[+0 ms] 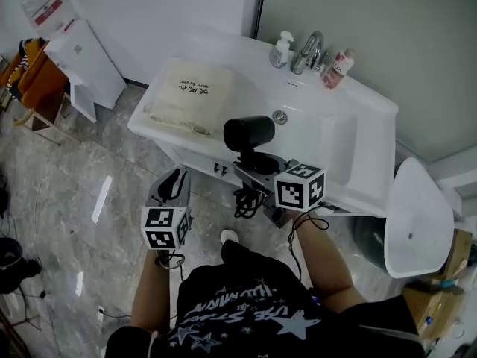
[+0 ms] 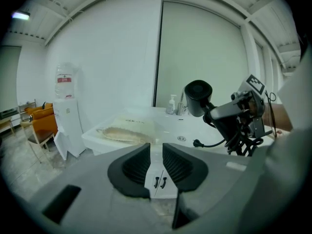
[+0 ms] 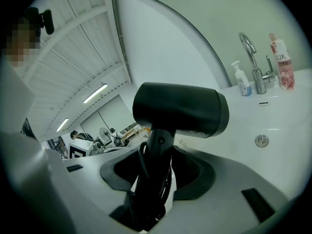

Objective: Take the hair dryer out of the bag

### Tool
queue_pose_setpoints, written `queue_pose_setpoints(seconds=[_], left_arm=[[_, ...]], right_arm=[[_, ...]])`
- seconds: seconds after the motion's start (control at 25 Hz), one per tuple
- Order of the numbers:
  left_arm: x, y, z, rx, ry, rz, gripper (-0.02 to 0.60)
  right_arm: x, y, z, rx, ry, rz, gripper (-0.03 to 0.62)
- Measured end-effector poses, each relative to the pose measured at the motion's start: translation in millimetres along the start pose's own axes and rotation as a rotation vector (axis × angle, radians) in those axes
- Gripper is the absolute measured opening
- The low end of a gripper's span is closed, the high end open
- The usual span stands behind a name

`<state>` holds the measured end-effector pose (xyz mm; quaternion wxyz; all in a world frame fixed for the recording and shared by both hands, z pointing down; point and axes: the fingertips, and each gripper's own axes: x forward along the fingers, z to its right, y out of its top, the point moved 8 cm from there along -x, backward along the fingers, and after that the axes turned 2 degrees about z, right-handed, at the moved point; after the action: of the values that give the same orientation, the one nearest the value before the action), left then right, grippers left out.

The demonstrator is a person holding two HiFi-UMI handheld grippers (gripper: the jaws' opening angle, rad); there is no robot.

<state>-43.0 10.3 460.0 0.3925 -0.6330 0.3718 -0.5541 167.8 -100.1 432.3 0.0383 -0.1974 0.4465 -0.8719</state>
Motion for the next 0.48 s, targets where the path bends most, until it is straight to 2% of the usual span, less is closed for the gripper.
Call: queue_pose_setpoints(seconds=[0.16, 0.28, 0.48], left_arm=[[-21.1, -20.4, 3.0, -0.035, 0.019, -0.019, 0.05], [-45.3, -34.5, 6.0, -0.069, 0.019, -0.011, 0.043], [-98.2, -60.0, 16.5, -0.082, 0.026, 0.004, 0.028]], right_arm=[[-0.4, -14.7, -13.6, -0.022, 0.001, -0.026, 0.186], [-4.6, -29.9, -29.7, -0.031, 0.003, -0.041, 0.186], [-21.1, -68.9, -64.6, -0.033, -0.014, -0.086, 0.186]])
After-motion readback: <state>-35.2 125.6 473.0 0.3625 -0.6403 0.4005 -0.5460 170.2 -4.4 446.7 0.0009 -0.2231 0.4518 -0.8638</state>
